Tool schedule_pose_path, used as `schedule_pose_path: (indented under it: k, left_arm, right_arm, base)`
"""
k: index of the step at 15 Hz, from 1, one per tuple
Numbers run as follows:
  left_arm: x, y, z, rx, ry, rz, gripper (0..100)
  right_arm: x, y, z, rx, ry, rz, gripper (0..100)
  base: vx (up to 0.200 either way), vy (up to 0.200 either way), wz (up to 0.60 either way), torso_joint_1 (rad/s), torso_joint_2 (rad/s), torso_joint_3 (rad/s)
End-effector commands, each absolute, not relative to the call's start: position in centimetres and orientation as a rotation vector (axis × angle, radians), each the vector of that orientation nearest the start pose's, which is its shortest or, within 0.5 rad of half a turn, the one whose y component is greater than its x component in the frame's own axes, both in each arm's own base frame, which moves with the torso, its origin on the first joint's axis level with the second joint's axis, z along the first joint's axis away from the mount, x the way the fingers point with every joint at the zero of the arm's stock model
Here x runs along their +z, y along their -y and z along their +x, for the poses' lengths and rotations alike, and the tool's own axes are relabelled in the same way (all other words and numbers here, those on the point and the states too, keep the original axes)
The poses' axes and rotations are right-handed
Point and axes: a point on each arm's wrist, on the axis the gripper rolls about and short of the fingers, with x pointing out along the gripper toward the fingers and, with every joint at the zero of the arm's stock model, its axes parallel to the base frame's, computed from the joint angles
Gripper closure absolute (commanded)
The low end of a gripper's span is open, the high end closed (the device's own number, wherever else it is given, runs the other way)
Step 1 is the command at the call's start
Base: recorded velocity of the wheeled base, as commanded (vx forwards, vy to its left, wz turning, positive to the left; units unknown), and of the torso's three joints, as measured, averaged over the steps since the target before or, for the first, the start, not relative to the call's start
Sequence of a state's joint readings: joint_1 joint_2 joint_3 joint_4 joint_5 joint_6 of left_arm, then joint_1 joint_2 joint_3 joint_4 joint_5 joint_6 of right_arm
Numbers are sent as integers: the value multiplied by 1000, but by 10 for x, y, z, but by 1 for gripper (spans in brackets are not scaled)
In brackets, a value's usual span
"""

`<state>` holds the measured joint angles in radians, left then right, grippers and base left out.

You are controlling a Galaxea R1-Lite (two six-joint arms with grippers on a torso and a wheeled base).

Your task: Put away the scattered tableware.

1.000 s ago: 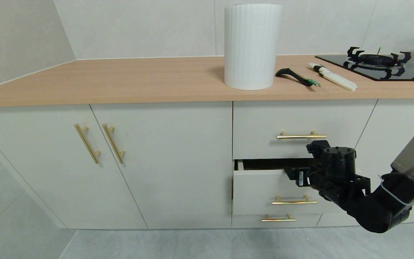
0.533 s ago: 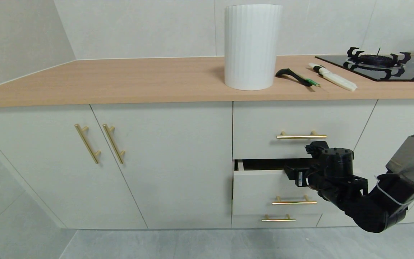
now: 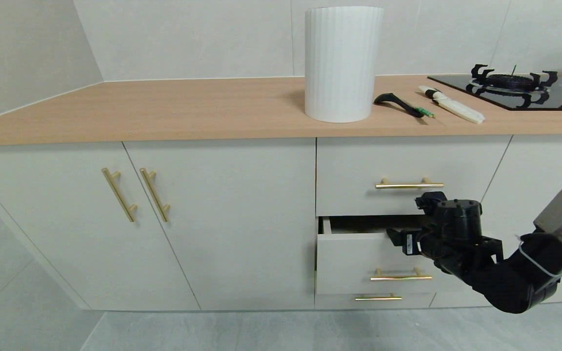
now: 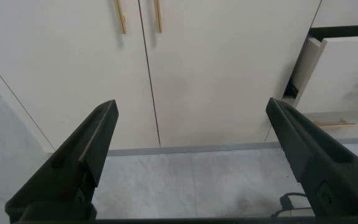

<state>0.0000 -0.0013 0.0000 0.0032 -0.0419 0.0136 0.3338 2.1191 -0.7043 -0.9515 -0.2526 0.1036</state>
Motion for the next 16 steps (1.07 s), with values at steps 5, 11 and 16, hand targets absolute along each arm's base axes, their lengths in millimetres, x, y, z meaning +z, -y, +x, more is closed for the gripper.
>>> schedule_pose_path:
  k: [5, 11, 16]
  left_arm:
    - [75, 1, -23, -41, -3, 14, 0]
    - [75, 1, -23, -41, -3, 14, 0]
    - [75, 1, -23, -41, -3, 14, 0]
  right_arm:
    - [64, -107, 323, 66, -486, -44, 0]
    - [80, -106, 307, 113, -566, -58, 0]
    - [97, -104, 290, 178, -640, -62, 0]
  base:
    - [0, 0, 0, 0, 0, 0]
    - [0, 0, 0, 0, 0, 0]
    - [0, 0, 0, 0, 0, 0]
